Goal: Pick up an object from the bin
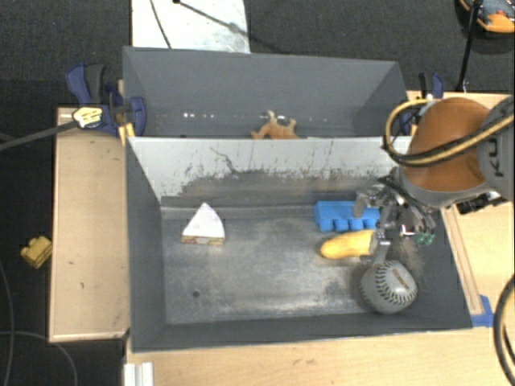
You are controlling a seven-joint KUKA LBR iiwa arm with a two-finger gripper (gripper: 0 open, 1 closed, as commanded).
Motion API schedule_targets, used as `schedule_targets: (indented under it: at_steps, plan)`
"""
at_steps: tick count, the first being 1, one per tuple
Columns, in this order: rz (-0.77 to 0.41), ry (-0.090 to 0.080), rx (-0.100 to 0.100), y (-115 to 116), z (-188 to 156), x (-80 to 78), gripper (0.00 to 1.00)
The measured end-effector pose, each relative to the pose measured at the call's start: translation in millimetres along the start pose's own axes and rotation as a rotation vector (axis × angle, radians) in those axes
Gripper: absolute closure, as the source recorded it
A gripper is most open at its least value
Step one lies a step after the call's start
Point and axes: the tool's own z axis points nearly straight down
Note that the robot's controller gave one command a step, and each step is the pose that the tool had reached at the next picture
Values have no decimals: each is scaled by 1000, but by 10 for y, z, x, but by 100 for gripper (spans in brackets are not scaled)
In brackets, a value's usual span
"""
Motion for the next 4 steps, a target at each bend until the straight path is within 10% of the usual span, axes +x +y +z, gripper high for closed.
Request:
schedule_targets:
  at_steps: [1,2,4]
  plan:
    - [115,-5,-2,-53,249,-26,0]
    - [21,0,-1,-124,378,39,100]
    - [21,5,-2,-121,330,57,100]
